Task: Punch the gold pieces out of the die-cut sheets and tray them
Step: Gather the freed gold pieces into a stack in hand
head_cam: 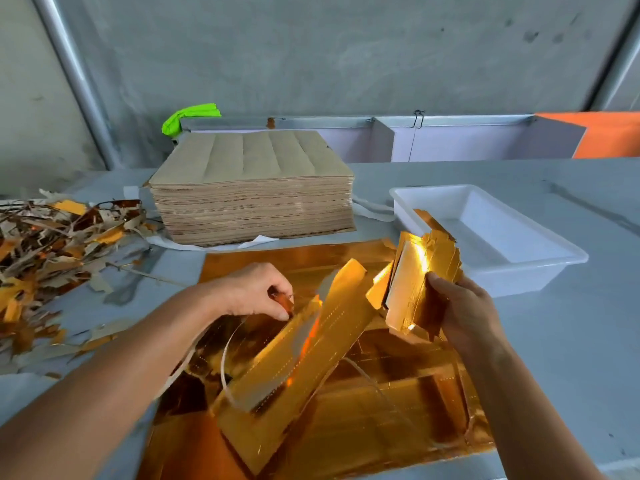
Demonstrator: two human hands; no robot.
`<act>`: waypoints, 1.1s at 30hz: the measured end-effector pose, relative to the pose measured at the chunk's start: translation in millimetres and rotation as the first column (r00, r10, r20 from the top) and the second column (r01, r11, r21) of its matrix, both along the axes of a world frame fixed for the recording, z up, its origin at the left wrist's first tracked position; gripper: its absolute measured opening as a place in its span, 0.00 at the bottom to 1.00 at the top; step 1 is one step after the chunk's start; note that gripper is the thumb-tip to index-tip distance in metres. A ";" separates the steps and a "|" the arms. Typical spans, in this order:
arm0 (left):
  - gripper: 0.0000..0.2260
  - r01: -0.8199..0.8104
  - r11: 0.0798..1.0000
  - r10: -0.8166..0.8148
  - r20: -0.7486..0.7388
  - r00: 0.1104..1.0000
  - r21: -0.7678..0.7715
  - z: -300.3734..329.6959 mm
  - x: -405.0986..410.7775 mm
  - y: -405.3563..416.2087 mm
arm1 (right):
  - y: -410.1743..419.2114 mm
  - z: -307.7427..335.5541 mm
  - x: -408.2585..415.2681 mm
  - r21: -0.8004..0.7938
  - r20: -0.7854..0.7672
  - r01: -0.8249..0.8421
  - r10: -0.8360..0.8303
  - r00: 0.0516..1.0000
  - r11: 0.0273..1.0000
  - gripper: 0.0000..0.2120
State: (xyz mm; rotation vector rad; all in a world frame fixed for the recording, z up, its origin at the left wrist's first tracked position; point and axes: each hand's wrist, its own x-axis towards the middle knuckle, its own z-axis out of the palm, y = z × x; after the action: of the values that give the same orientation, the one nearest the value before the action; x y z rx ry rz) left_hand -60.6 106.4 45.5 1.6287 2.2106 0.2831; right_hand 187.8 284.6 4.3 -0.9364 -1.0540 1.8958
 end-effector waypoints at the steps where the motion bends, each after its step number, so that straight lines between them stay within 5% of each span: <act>1: 0.04 -0.007 1.000 0.007 0.009 1.000 0.018 2.3 -3.2 -0.9 | -0.1 0.3 0.1 -0.017 -0.017 -0.049 0.048 0.999 0.999 0.10; 10: 0.06 -0.039 0.993 0.039 -0.004 0.999 0.112 12.8 -10.3 1.0 | -14.3 8.0 -11.7 0.131 -0.116 -0.430 0.445 0.888 0.893 0.18; 20: 0.10 0.108 0.972 -0.121 0.050 0.991 0.211 24.5 1.2 0.2 | -22.6 17.3 -40.4 0.049 -0.004 -0.418 0.419 0.908 0.907 0.19; 23: 0.05 0.111 0.975 -0.116 0.016 0.993 0.195 25.5 4.0 1.6 | -26.8 19.3 -49.3 0.116 0.080 -0.366 0.358 0.930 0.923 0.08; 25: 0.10 0.047 0.974 -0.037 -0.049 0.998 0.222 26.0 4.4 2.0 | -30.4 18.5 -52.8 0.201 0.141 -0.291 0.266 0.954 0.935 0.04; 27: 0.16 -0.052 0.946 0.036 0.054 0.998 0.319 27.3 5.8 2.9 | -33.3 17.7 -53.1 0.332 0.206 -0.250 0.188 0.960 0.910 0.03; 29: 0.15 -0.111 0.915 0.038 0.191 0.981 0.387 29.5 10.1 6.7 | -35.4 18.0 -52.1 0.395 0.198 -0.257 0.191 0.961 0.882 0.03; 33: 0.09 -0.025 0.936 -0.037 0.169 0.985 0.350 27.6 22.1 19.3 | -39.6 23.5 -47.1 0.475 0.162 -0.338 0.296 0.941 0.813 0.05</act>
State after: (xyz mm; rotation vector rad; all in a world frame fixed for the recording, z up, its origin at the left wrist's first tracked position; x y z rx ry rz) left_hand -38.5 125.7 73.1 1.7096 2.1092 0.8286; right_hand 140.7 244.9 27.8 -0.5600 -1.7376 1.7092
